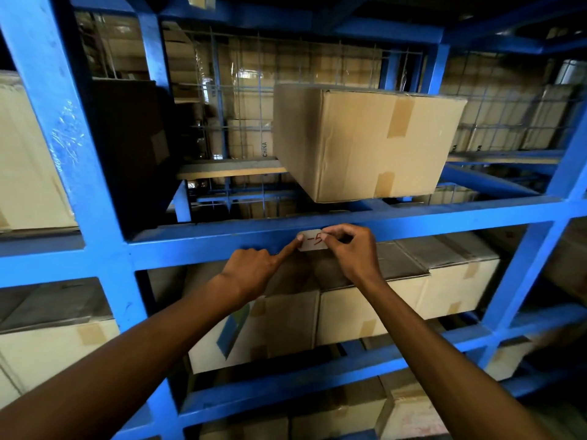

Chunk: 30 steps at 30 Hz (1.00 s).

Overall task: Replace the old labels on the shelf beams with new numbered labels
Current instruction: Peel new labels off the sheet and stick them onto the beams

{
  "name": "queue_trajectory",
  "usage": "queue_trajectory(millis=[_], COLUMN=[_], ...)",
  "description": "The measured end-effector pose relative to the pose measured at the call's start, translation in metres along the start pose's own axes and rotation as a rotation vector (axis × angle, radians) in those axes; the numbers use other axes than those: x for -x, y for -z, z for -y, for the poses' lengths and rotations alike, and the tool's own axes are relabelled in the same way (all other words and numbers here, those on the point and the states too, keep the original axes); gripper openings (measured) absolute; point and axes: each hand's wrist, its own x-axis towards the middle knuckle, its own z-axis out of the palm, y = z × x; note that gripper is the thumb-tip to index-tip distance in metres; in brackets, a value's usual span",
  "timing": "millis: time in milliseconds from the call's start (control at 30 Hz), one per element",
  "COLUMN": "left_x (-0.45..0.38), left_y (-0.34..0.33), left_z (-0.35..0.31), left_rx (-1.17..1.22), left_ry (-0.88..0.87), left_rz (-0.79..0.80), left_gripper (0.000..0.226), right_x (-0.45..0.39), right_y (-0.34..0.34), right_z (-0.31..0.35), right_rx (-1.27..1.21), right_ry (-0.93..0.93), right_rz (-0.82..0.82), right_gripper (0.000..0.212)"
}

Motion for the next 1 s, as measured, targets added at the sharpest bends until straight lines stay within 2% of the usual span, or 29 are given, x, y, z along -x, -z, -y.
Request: queue_trajectory(millis=[167, 733, 1000], left_x=[-0.003, -0.005, -0.007], left_y=[-0.01, -0.01, -0.016], left_z=[0.002, 0.003, 0.005], left_rx=[0.007, 0.016, -0.002], left_ry=[-0.003, -0.012, -0.019], left_rz=[-0.031, -0.033, -0.034], left_gripper=[0.099, 0.093, 0.098], right_x=[-0.004, -0.004, -0.012], right_y=[-0.005, 0.0, 0.017], right_z=[-0.008, -0.003, -0.009], right_rx=[0.056, 0.037, -0.021], right_ry=[-0.001, -0.018, -0.05], right_rz=[-0.06, -0.024, 0.0], right_gripper=[0.016, 0.015, 0.011])
